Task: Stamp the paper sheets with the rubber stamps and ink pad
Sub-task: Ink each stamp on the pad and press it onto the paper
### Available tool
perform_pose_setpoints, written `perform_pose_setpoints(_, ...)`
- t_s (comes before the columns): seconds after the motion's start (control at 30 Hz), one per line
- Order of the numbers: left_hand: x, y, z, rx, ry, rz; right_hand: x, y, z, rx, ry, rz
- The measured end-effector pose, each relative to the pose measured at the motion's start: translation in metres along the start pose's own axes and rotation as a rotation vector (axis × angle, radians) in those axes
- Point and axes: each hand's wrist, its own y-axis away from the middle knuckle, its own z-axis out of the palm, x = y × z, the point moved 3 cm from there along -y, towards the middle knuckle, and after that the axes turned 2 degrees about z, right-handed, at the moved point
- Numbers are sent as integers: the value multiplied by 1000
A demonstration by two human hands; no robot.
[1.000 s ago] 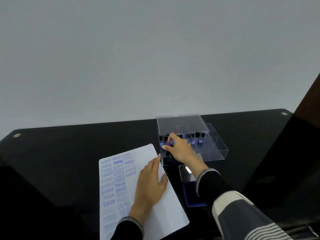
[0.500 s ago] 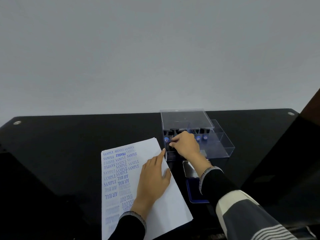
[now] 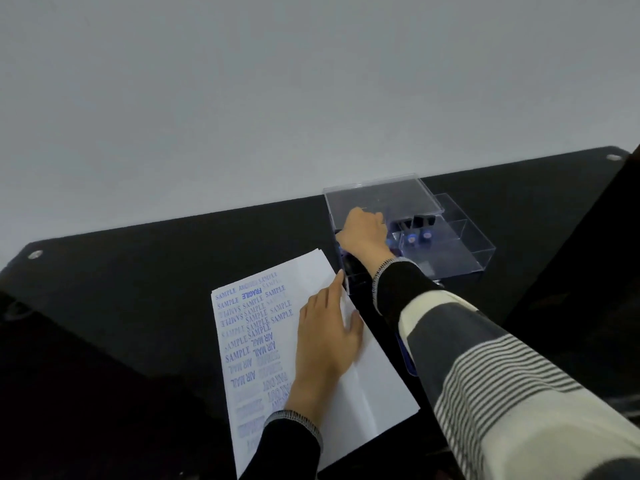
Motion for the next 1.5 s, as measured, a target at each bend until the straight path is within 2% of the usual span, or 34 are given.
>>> perform_pose_setpoints(0.23,0,1,1,4,-76,36,2,-10,2,-47,-10,83)
perform_pose_setpoints(0.4,1,1,0,3,-64,41,6,-12,-2,-13,-59,37)
perform_pose_setpoints(0.47,2,1,0,6,-68,48,14,-10,-12,33,-217,37)
perform_pose_setpoints(0.57,1,2,1,-2,-67,22,33,10,-36,139,-626,53)
perform_pose_setpoints(0.63,2,2,0,15,-65,26,49,32,-48,133,-769,68)
perform_pose_setpoints(0.73,7,1,-1,52,-161,135,74,65,-53,54,-851,65)
perform_pose_setpoints(0.87,13,3,0,85,-328,228,102,111,-60,54,-748,-18)
perform_pose_setpoints(1.0,29,2,-1,-32,-492,155,124,139,-74,26,-687,-94)
perform_pose_setpoints(1.1,29,10,-1,-69,-294,78,138,151,-80,-83,-583,-109)
perform_pose_setpoints(1.17,25,21,1,-41,-103,113,144,157,-80,-151,-495,-120)
perform_pose_setpoints(1.27,27,35,4,-76,91,158,149,157,-78,-147,-416,-111)
perform_pose_setpoints(1.5,29,42,7,-172,-15,232,138,154,-70,23,-26,-134)
